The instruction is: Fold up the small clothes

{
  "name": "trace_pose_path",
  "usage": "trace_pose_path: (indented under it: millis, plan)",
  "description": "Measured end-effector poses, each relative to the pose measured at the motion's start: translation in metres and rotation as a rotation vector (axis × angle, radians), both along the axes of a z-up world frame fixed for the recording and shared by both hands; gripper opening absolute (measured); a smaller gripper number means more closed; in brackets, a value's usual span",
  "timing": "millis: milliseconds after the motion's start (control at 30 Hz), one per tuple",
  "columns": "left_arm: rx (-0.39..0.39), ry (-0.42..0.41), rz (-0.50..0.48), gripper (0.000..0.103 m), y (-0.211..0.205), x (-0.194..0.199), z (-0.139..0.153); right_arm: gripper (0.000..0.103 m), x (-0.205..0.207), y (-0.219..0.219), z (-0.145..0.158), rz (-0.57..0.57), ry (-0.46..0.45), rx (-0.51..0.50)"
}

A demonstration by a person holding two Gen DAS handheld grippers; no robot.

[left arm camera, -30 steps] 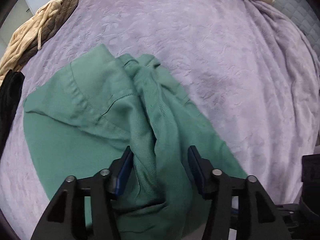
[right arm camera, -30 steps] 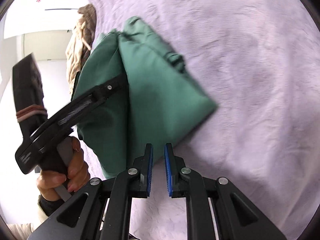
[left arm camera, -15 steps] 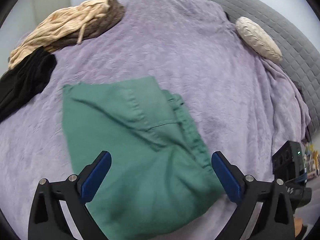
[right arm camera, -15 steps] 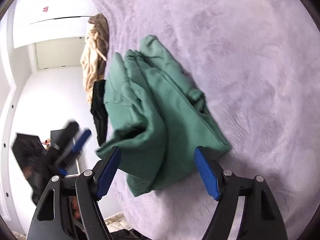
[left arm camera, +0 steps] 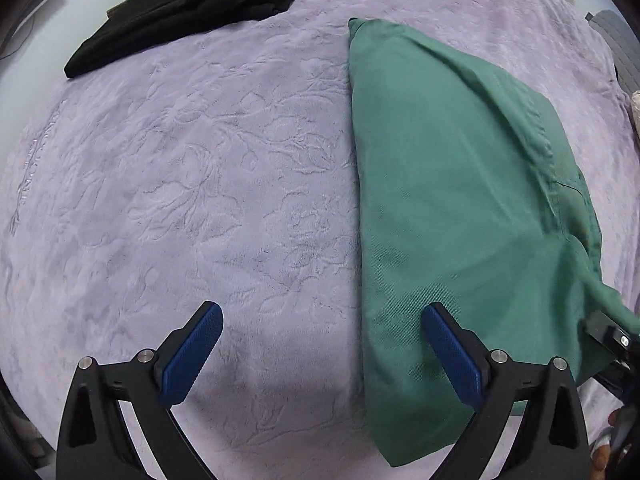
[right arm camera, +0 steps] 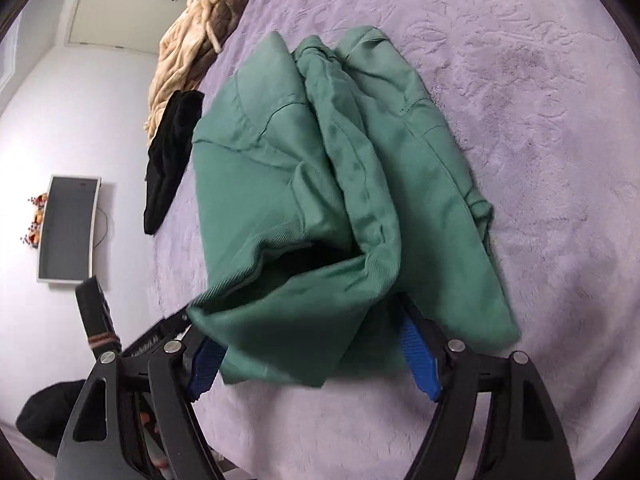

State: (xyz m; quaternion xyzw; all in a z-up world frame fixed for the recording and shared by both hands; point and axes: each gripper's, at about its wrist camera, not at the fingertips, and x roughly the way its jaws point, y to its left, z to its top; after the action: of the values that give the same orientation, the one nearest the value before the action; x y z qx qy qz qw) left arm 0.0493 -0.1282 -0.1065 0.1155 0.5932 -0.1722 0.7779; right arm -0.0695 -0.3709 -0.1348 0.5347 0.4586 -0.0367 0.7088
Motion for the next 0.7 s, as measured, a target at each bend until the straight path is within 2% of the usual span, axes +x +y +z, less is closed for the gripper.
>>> trace_pose_path:
  millis: [33, 67, 133, 200, 233, 267, 367, 433, 467, 500, 567, 700]
  plan:
    - [0.002, -0.003, -0.003, 0.1, -0.002, -0.001, 0.0, 0.005, 0.005, -0.004, -0.002, 0.0, 0.012, 0.012]
    - [-0.003, -0.007, -0.013, 0.1, -0.004, -0.002, 0.001, 0.005, 0.009, -0.008, 0.007, -0.015, -0.024, 0.006]
    - [-0.027, -0.028, -0.046, 0.1, -0.01, -0.006, 0.009, 0.005, 0.005, -0.011, 0.038, -0.003, -0.114, -0.082]
    - [-0.034, -0.051, -0.088, 0.1, -0.017, -0.011, 0.016, 0.005, -0.009, -0.015, 0.056, -0.017, -0.124, -0.164]
    - [-0.03, -0.051, -0.109, 0.1, -0.022, -0.013, 0.015, 0.005, -0.018, -0.02, 0.054, -0.04, -0.102, -0.169]
    - [-0.024, -0.046, -0.125, 0.1, -0.027, -0.015, 0.013, 0.005, -0.026, -0.025, 0.044, -0.062, -0.069, -0.155]
    - [-0.01, -0.02, -0.16, 0.1, -0.039, -0.025, -0.003, 0.005, -0.044, -0.038, -0.012, -0.114, 0.075, -0.031]
    - [0.021, -0.024, -0.175, 0.101, -0.045, -0.032, -0.016, 0.008, -0.046, -0.04, -0.04, -0.091, 0.127, 0.071]
    - [0.025, -0.02, -0.176, 0.101, -0.046, -0.034, -0.019, 0.012, -0.049, -0.041, -0.041, -0.091, 0.13, 0.099]
    - [0.013, -0.017, -0.173, 0.101, -0.044, -0.034, -0.021, 0.015, -0.053, -0.042, -0.038, -0.086, 0.131, 0.096]
    - [0.002, -0.013, -0.169, 0.101, -0.043, -0.035, -0.02, 0.025, -0.06, -0.048, -0.019, -0.078, 0.141, 0.025]
    - [-0.001, -0.001, -0.167, 0.101, -0.042, -0.034, -0.02, 0.03, -0.069, -0.071, 0.033, -0.11, 0.052, -0.155]
